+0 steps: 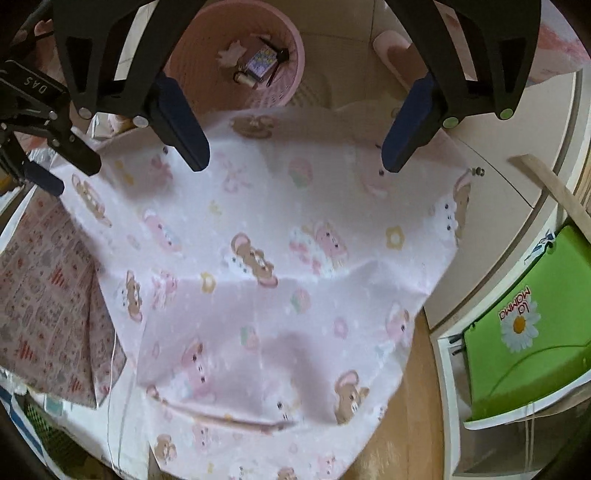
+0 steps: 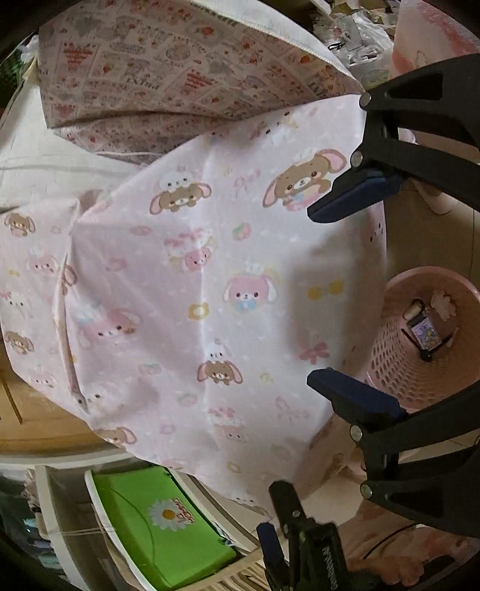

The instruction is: Collect trash

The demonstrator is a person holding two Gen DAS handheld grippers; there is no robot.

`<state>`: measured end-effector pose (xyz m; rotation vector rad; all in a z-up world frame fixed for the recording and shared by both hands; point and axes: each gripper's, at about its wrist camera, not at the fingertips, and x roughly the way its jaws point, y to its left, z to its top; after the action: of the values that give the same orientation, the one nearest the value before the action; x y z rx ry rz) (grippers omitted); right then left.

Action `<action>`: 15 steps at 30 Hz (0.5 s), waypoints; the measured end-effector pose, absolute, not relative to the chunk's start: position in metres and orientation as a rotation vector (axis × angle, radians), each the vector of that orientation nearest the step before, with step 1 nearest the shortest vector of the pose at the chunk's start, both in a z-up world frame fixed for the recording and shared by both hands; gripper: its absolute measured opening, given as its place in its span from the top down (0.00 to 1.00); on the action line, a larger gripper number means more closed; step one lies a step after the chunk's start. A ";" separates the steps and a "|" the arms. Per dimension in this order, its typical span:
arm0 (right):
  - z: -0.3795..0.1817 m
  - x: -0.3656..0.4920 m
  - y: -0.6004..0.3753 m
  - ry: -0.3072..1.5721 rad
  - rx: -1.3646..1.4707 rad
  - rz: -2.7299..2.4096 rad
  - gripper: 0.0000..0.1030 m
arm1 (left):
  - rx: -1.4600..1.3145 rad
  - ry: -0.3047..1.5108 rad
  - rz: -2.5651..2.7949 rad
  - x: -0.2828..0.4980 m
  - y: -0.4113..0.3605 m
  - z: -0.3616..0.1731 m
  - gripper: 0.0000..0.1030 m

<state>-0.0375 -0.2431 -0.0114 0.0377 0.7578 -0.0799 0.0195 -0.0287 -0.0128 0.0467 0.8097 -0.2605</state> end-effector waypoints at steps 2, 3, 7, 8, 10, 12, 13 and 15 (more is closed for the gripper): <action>-0.010 -0.037 -0.246 0.748 0.043 -0.092 0.18 | 0.039 0.803 -0.259 0.020 -0.027 -0.011 0.09; -0.010 -0.038 -0.247 0.745 0.047 -0.096 0.18 | 0.049 0.794 -0.246 0.020 -0.027 -0.010 0.09; -0.010 -0.039 -0.249 0.743 0.054 -0.100 0.18 | 0.087 0.755 -0.254 0.015 -0.030 -0.004 0.09; -0.010 -0.039 -0.248 0.743 0.053 -0.101 0.18 | 0.091 0.746 -0.256 0.015 -0.031 -0.003 0.09; -0.010 -0.039 -0.247 0.745 0.049 -0.099 0.18 | 0.103 0.730 -0.249 0.013 -0.032 -0.002 0.05; -0.010 -0.039 -0.246 0.744 0.045 -0.097 0.18 | 0.111 0.723 -0.247 0.012 -0.032 -0.002 0.03; -0.010 -0.039 -0.246 0.742 0.044 -0.096 0.18 | 0.109 0.723 -0.252 0.012 -0.032 -0.002 0.03; -0.010 -0.039 -0.245 0.743 0.041 -0.094 0.18 | 0.102 0.717 -0.264 0.011 -0.032 -0.001 0.03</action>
<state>-0.0386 -0.2454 -0.0105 0.0413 0.7429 -0.0937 0.0113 -0.0318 -0.0010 0.1023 0.7171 -0.2645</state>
